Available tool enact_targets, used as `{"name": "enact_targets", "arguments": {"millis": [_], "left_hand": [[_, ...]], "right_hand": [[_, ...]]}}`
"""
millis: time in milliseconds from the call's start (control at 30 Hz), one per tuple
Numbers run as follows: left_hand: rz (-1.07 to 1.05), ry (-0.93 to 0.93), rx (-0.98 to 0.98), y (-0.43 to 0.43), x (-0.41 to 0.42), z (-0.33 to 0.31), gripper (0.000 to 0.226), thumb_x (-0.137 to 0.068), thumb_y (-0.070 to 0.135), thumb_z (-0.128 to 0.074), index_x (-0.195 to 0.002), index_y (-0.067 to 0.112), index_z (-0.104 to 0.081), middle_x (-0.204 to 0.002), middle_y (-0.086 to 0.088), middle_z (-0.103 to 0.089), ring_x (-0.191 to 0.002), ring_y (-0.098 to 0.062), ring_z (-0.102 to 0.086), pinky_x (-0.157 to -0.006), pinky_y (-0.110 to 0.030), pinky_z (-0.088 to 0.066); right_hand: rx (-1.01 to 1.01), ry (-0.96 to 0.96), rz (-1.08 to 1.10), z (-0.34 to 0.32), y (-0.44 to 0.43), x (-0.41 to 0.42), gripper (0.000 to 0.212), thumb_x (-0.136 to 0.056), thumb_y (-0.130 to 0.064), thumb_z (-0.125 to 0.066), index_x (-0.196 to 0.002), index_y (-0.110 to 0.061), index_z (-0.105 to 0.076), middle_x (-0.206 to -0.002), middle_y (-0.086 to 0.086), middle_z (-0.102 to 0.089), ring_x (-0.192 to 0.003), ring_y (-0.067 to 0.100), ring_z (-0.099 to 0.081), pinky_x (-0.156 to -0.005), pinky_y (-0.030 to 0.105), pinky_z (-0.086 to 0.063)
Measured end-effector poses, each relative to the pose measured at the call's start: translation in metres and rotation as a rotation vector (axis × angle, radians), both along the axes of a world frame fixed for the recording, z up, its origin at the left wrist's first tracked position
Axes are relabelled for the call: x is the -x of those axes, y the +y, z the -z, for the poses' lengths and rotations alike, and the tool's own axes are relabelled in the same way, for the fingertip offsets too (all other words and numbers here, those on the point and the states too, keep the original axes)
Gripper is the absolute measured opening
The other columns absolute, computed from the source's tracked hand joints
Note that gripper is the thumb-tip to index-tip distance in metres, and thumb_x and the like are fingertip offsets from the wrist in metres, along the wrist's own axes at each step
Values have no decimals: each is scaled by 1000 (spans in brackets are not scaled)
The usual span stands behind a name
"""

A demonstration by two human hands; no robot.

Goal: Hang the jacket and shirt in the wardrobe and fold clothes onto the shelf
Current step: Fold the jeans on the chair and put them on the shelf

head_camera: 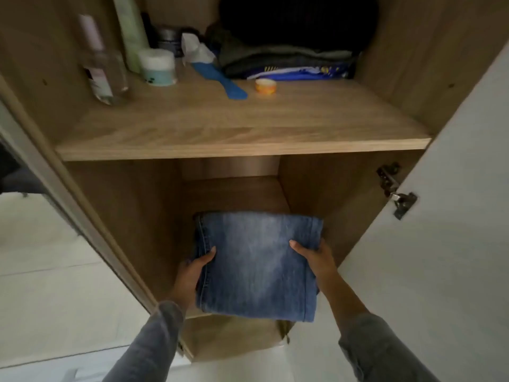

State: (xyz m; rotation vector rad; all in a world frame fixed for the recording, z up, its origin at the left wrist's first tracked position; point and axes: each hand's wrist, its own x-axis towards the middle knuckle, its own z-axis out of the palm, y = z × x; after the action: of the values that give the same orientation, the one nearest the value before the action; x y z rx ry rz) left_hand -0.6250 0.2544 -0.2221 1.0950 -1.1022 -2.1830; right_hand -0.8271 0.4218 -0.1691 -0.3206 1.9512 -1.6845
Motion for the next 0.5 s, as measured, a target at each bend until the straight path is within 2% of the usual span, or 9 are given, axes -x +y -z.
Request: {"name": "enact_targets", "arguments": {"millis": [33,167,233,300,333,367,433,467,500], "left_hand": [[-17,-24,10,-11,9,19,75,-55,46,-88,-120,19,-62,-118,-7,-67,-104,-32,-65,-91,-55,-49],[19,1,-63,-47,27,83,74,-67,50,-80,-130,22,-54,-131,-8,-58,-119,-34,-56,-99,-60,-40],[11,-25,-2,-66,30,110,75,-64,57,-79,-128,24,-56,-130,-6,-59,-119,-31,-55,-101,-58,-40],[-61,-133,63,-80,29,130,80,-56,64,-79,-123,24,-60,-125,-2,-63,-117,-30,-57,-99,-55,-43],[-97,-229,103,-87,29,140,83,-55,66,-77,-123,22,-59,-125,-1,-62,-116,-29,-56,-99,-53,-43],[-117,-333,166,-89,28,152,87,-57,68,-72,-127,19,-56,-128,-3,-59,-117,-28,-55,-100,-51,-42],[-67,-687,397,-79,30,151,99,-60,74,-58,-134,9,-46,-133,-14,-52,-120,-32,-50,-102,-47,-40],[-32,-850,567,-71,34,144,97,-67,72,-56,-136,4,-42,-135,-21,-49,-121,-36,-48,-102,-46,-38],[-26,-942,740,-59,40,137,85,-77,58,-60,-138,2,-39,-137,-24,-45,-124,-38,-44,-104,-46,-36]], "right_hand": [[-19,17,-23,14,-13,11,52,-77,-12,-75,-123,-3,-53,-116,9,-60,-99,22,-58,-82,27,-44],[-101,90,-54,70,-60,39,62,-74,-20,-79,-127,-4,-51,-121,5,-58,-110,21,-56,-88,29,-45],[-103,147,-80,93,-79,48,58,-71,-21,-81,-121,-7,-55,-114,1,-60,-104,16,-59,-87,27,-48],[-114,240,-111,113,-92,53,44,-71,-13,-81,-108,-16,-58,-103,-3,-61,-90,8,-61,-76,15,-48],[-122,311,-108,119,-97,56,45,-70,-11,-81,-107,-18,-56,-103,-1,-62,-91,10,-62,-77,16,-49],[-149,394,-127,130,-101,56,47,-69,-15,-81,-107,-19,-55,-108,2,-62,-99,17,-62,-84,23,-50],[-346,646,-200,150,-103,53,68,-64,-41,-74,-122,-16,-49,-129,7,-56,-121,24,-52,-102,38,-43],[-467,778,-253,157,-100,46,79,-65,-49,-69,-132,-15,-44,-138,9,-48,-129,25,-44,-109,41,-36],[-536,866,-324,165,-95,35,81,-70,-49,-65,-139,-13,-40,-144,11,-42,-134,27,-38,-112,43,-31]]}}
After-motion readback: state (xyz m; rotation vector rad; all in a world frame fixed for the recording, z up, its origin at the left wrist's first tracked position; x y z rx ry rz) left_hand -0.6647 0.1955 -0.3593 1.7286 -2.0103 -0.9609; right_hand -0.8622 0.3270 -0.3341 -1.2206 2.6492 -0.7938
